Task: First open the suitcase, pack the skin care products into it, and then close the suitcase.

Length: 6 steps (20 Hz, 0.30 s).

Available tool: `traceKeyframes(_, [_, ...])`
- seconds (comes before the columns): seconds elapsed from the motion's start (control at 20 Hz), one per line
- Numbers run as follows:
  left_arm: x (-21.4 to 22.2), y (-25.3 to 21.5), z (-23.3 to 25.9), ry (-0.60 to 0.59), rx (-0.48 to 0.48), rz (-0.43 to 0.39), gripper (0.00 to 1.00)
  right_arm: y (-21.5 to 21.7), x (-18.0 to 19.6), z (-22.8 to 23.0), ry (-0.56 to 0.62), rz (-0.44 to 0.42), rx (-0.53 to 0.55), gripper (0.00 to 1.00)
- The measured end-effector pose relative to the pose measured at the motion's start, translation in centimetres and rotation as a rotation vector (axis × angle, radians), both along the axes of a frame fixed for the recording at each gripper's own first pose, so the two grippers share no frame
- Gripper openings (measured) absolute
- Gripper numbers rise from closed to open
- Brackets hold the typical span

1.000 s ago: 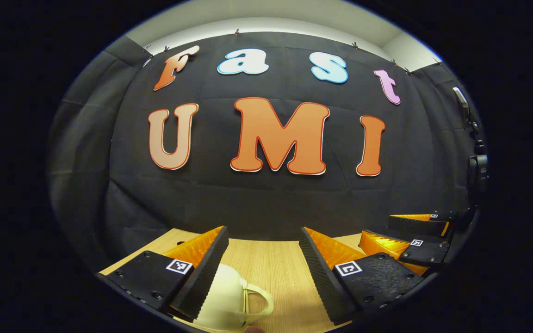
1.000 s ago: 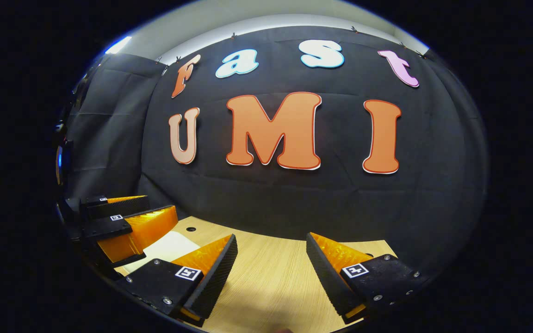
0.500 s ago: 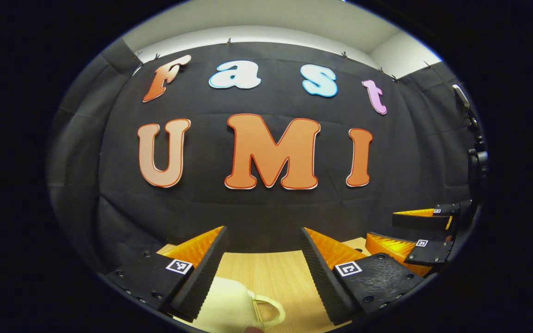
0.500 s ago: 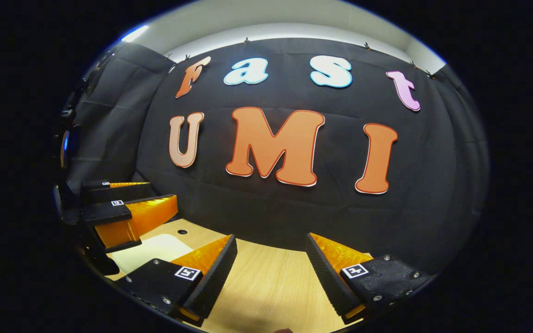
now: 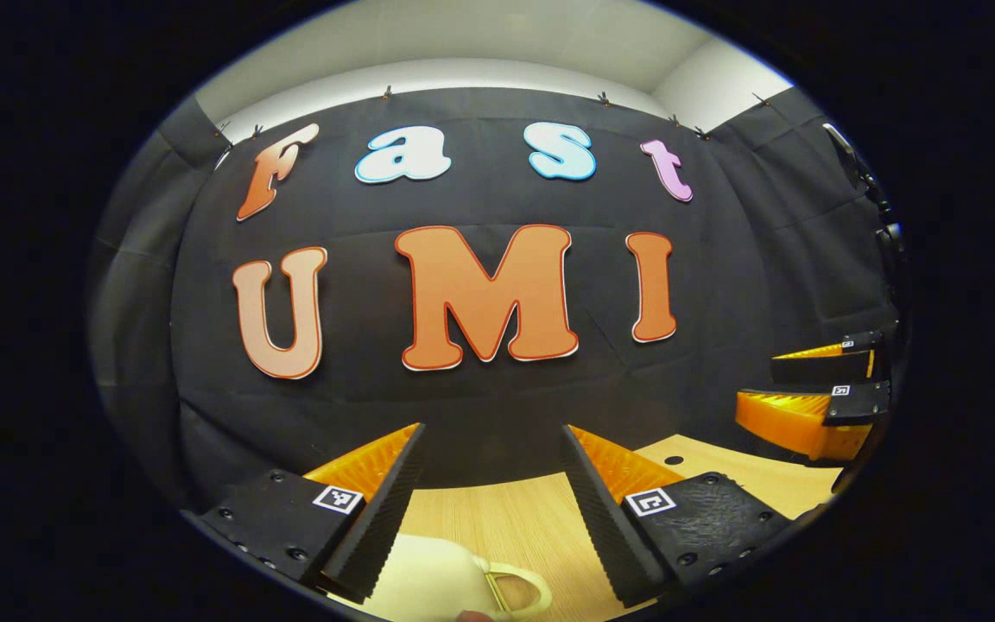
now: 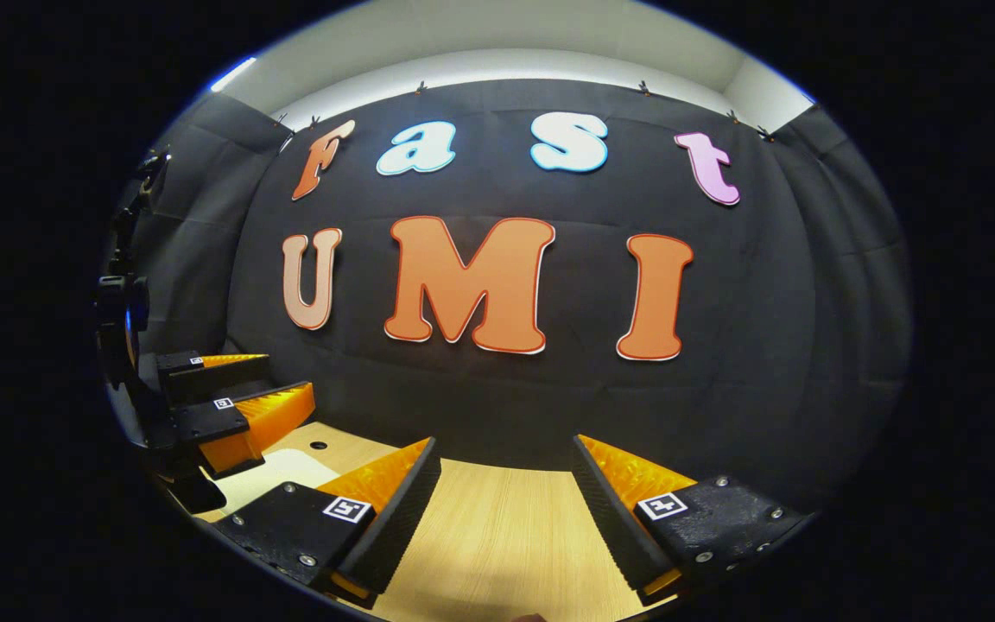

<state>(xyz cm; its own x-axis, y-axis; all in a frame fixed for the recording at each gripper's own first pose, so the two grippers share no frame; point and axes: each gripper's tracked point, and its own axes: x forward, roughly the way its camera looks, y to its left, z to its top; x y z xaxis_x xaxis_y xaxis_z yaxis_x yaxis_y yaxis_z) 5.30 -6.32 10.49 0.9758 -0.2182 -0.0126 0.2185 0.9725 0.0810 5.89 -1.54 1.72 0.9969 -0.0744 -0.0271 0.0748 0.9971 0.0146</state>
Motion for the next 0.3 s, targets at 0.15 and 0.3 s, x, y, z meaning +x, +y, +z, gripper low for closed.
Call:
traceKeyframes(0.15, [-0.5, -0.4, -0.2, -0.026, 0.017, 0.05, 0.95, -2.2, -1.2, -0.5, -0.009, 0.006, 0.011, 0.96])
traceKeyframes(0.3, [-1.9, -1.6, -1.4, 0.002, 0.013, 0.101, 0.92, -4.1, -2.4, -0.8, -0.019, 0.024, 0.005, 0.97])
